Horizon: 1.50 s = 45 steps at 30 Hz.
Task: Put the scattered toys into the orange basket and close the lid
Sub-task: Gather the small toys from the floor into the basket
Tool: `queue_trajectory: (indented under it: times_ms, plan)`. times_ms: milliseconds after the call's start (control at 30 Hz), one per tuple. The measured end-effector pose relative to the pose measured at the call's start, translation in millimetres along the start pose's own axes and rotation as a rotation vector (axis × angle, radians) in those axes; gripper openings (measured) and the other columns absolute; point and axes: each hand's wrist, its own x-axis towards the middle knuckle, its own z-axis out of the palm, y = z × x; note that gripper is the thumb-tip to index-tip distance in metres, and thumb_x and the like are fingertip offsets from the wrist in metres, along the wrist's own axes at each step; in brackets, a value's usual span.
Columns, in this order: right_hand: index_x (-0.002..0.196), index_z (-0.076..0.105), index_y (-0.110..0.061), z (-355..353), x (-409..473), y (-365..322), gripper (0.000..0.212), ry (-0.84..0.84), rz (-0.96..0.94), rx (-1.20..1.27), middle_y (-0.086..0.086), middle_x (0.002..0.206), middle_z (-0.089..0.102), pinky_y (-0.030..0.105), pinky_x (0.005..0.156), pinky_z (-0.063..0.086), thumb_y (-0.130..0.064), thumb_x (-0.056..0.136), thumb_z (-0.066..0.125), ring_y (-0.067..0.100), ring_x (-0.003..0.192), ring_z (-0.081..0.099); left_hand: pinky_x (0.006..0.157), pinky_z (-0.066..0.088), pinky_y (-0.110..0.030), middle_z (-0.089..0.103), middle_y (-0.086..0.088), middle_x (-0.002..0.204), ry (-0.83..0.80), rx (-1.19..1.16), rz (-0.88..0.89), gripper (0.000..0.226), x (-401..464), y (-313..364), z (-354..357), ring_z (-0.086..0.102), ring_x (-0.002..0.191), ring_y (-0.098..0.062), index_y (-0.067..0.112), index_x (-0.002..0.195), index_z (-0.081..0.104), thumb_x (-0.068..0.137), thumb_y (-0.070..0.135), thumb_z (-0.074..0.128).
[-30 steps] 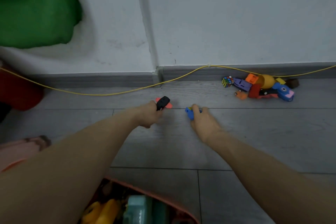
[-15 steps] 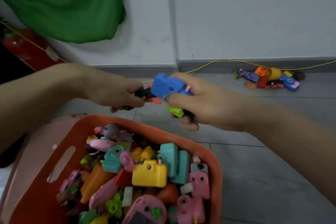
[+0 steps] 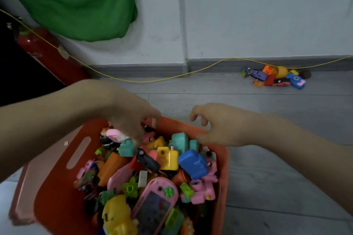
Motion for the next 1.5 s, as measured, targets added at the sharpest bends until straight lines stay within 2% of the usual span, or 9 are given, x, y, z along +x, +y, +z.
queue_trajectory:
  times_ms: [133, 233, 333, 567, 700, 867, 1000, 1200, 1500]
  plan:
    - [0.112, 0.062, -0.022, 18, 3, 19, 0.025, -0.112, -0.011, -0.013, 0.003, 0.105, 0.07, 0.032, 0.078, 0.052, -0.024, 0.087, 0.063, 0.021, 0.092, 0.065, 0.071, 0.049, -0.036, 0.045, 0.0, 0.116, 0.251, 0.329, 0.09, 0.052, -18, 46, -39, 0.051, 0.08, -0.02, 0.03, 0.123, 0.04, 0.08, 0.04, 0.067]
    - [0.094, 0.065, -0.021, 22, 8, 39, 0.015, -0.082, -0.027, 0.061, 0.007, 0.089, 0.072, 0.038, 0.063, 0.06, -0.013, 0.087, 0.054, 0.024, 0.066, 0.071, 0.069, 0.046, -0.033, 0.051, 0.0, 0.117, 0.266, 0.421, 0.181, 0.032, 9, 59, -27, 0.055, 0.09, -0.022, 0.03, 0.117, 0.048, 0.088, 0.035, 0.06]
    - [0.094, 0.066, -0.015, 20, 15, 47, 0.018, -0.062, -0.027, 0.068, 0.004, 0.074, 0.068, 0.023, 0.047, 0.055, -0.007, 0.088, 0.051, 0.007, 0.041, 0.06, 0.078, 0.043, -0.03, 0.06, 0.002, 0.12, 0.279, 0.526, 0.259, 0.026, 24, 60, -29, 0.06, 0.108, -0.023, 0.031, 0.119, 0.057, 0.093, 0.035, 0.052]
    - [0.085, 0.066, -0.023, -20, 31, 96, 0.009, 0.1, 0.07, 0.071, 0.002, 0.071, 0.065, 0.022, 0.041, 0.046, -0.015, 0.088, 0.064, 0.018, 0.047, 0.062, 0.069, 0.042, -0.03, 0.063, 0.002, 0.113, 0.355, 0.53, 0.252, 0.025, 61, 74, -66, 0.062, 0.106, -0.024, 0.029, 0.115, 0.057, 0.09, 0.032, 0.052]
    - [0.085, 0.067, -0.022, -37, 31, 133, 0.007, 0.144, 0.151, 0.45, 0.002, 0.077, 0.066, 0.025, 0.049, 0.05, -0.025, 0.085, 0.073, 0.016, 0.057, 0.062, 0.079, 0.053, -0.036, 0.063, 0.006, 0.096, 0.298, 0.252, 0.188, 0.019, 87, 103, -102, 0.062, 0.091, -0.023, 0.032, 0.097, 0.05, 0.083, 0.038, 0.062]
    - [0.115, 0.065, -0.018, -47, 17, 212, 0.025, 0.437, 0.337, 1.102, 0.011, 0.105, 0.07, 0.029, 0.071, 0.052, -0.029, 0.092, 0.064, 0.021, 0.084, 0.065, 0.09, 0.048, -0.031, 0.065, -0.003, 0.116, 0.385, -0.368, 0.279, 0.042, 130, 175, -158, 0.06, 0.103, -0.021, 0.017, 0.127, 0.054, 0.086, 0.02, 0.062]
    - [0.129, 0.055, -0.015, -31, 21, 290, 0.051, 0.81, 0.606, 0.786, 0.005, 0.104, 0.065, 0.027, 0.083, 0.044, -0.028, 0.084, 0.073, 0.023, 0.1, 0.062, 0.092, 0.043, -0.032, 0.055, -0.01, 0.128, 0.373, -0.502, 0.191, 0.076, 188, 221, -158, 0.054, 0.111, -0.027, 0.02, 0.147, 0.029, 0.086, 0.041, 0.067]
    - [0.156, 0.004, -0.038, -14, 22, 381, 0.112, 0.539, 0.809, 0.335, 0.02, 0.159, 0.011, 0.048, 0.116, 0.027, -0.065, 0.07, 0.072, 0.039, 0.146, 0.016, 0.111, 0.035, -0.043, -0.005, -0.019, 0.161, 0.29, -0.563, -0.025, 0.118, 275, 266, -133, 0.028, 0.143, -0.039, 0.032, 0.156, -0.008, 0.075, 0.046, 0.077]
    - [0.155, 0.003, -0.039, -29, 41, 473, 0.11, 0.44, 0.596, 0.003, 0.014, 0.161, -0.002, 0.049, 0.118, 0.02, -0.079, 0.07, 0.06, 0.037, 0.149, 0.005, 0.112, 0.025, -0.061, -0.017, -0.01, 0.161, 0.348, -0.247, -0.052, 0.129, 368, 289, -129, 0.009, 0.146, -0.045, 0.051, 0.148, -0.014, 0.057, 0.074, 0.075]
